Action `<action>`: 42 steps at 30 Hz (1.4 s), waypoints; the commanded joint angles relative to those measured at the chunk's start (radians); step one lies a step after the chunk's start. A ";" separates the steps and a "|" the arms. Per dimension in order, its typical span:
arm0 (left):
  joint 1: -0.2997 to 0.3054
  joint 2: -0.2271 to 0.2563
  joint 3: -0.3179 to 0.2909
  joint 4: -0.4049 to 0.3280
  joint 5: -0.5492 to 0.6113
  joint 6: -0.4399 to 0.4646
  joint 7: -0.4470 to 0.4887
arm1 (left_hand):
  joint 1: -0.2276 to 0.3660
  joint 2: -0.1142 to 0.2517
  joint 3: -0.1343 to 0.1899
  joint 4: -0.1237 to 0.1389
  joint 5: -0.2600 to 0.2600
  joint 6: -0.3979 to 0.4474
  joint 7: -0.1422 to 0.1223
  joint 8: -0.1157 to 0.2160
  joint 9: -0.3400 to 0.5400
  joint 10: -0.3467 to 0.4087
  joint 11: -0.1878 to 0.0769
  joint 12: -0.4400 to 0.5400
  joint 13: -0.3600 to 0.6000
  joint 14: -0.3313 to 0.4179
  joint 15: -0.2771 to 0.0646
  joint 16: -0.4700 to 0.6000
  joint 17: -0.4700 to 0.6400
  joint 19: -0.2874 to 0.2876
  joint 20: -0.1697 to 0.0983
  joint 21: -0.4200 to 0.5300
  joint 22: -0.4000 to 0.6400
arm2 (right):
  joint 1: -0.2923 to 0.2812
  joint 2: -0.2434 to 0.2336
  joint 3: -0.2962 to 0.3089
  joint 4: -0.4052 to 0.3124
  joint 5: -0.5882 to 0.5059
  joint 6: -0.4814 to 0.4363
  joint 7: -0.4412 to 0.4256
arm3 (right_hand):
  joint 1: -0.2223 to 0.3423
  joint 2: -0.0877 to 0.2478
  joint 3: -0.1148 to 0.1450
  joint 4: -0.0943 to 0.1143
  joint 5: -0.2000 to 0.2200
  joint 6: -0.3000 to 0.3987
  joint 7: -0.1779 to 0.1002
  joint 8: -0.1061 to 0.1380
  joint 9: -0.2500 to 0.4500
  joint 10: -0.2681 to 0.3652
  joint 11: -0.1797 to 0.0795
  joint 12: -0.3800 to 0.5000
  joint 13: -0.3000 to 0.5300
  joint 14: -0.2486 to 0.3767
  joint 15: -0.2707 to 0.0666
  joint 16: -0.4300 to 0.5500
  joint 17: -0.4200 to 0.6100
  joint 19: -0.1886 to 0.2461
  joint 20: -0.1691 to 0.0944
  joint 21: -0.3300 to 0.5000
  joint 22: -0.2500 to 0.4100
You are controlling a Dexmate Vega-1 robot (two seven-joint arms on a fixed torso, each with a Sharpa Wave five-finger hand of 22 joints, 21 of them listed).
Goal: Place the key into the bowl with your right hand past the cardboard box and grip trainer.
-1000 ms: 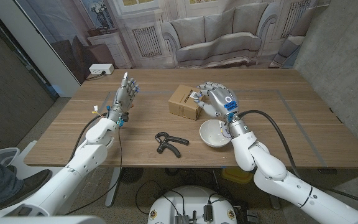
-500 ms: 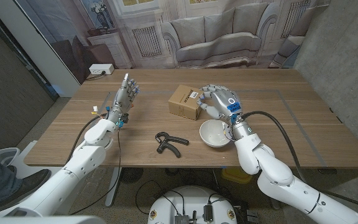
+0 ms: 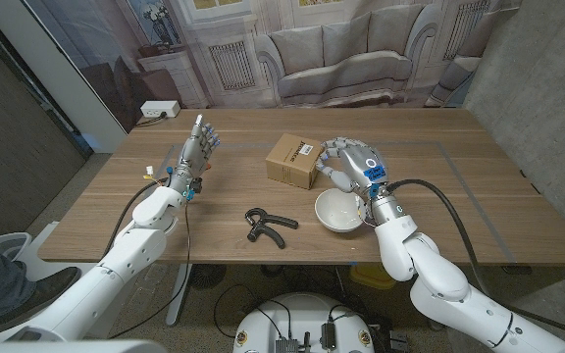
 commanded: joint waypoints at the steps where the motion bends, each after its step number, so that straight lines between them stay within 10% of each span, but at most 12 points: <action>1: -0.041 -0.021 0.024 0.045 0.003 0.006 -0.025 | 0.006 0.001 -0.005 0.004 -0.004 0.001 0.001 0.002 0.004 0.004 0.000 0.000 0.002 0.006 0.000 0.000 0.002 -0.002 0.001 0.000 0.006 | -0.071 -0.004 0.029 -0.038 -0.003 -0.043 -0.028 | 0.000 0.006 -0.007 -0.001 -0.002 0.005 0.000 0.003 0.005 0.003 0.007 -0.005 0.003 -0.005 -0.144 0.000 -0.001 0.005 -0.109 -0.004 0.000; 42: -0.049 -0.054 0.036 0.078 -0.001 -0.013 -0.027 | 0.009 0.004 -0.011 0.003 -0.005 0.000 0.000 0.001 0.004 0.004 0.000 0.000 0.002 0.004 0.001 -0.001 0.002 -0.004 0.002 -0.001 0.006 | -0.146 -0.023 0.046 -0.060 0.082 -0.065 0.001 | 0.002 0.008 -0.012 -0.003 -0.002 0.012 -0.001 -0.004 0.008 -0.011 0.021 -0.015 0.003 -0.017 -0.129 -0.003 -0.001 0.001 -0.098 -0.012 0.000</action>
